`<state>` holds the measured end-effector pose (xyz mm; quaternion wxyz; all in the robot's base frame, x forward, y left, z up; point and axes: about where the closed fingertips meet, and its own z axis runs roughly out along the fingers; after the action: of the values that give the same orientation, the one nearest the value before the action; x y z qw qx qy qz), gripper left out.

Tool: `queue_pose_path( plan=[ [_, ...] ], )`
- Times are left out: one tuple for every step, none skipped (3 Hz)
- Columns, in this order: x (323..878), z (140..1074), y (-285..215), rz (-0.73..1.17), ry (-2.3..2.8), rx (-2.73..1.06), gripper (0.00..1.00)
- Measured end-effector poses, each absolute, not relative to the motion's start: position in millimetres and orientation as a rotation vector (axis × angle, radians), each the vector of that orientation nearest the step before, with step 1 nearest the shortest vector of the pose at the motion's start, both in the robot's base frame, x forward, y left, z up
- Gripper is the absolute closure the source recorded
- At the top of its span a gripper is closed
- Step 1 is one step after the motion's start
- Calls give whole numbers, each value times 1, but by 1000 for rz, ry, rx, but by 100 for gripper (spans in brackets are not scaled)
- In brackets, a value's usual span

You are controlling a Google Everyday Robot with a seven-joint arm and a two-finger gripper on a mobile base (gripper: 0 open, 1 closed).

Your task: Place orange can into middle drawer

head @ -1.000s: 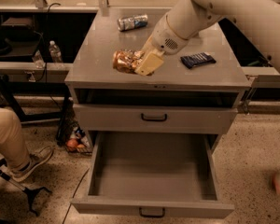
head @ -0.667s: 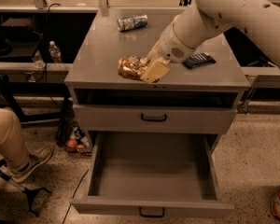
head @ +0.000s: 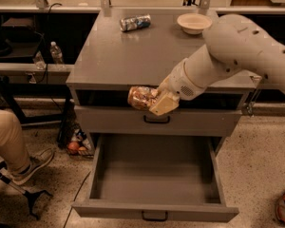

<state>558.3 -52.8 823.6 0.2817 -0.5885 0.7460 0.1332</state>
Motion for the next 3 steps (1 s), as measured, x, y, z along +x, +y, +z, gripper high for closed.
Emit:
queue_pose_path(
  plan=[
    [533,764,-65,398,2093,-1514,100],
    [521,724,-71,423,2132,-1465,100],
    [520,722,-70,422,2133,-1463,100]
  ],
)
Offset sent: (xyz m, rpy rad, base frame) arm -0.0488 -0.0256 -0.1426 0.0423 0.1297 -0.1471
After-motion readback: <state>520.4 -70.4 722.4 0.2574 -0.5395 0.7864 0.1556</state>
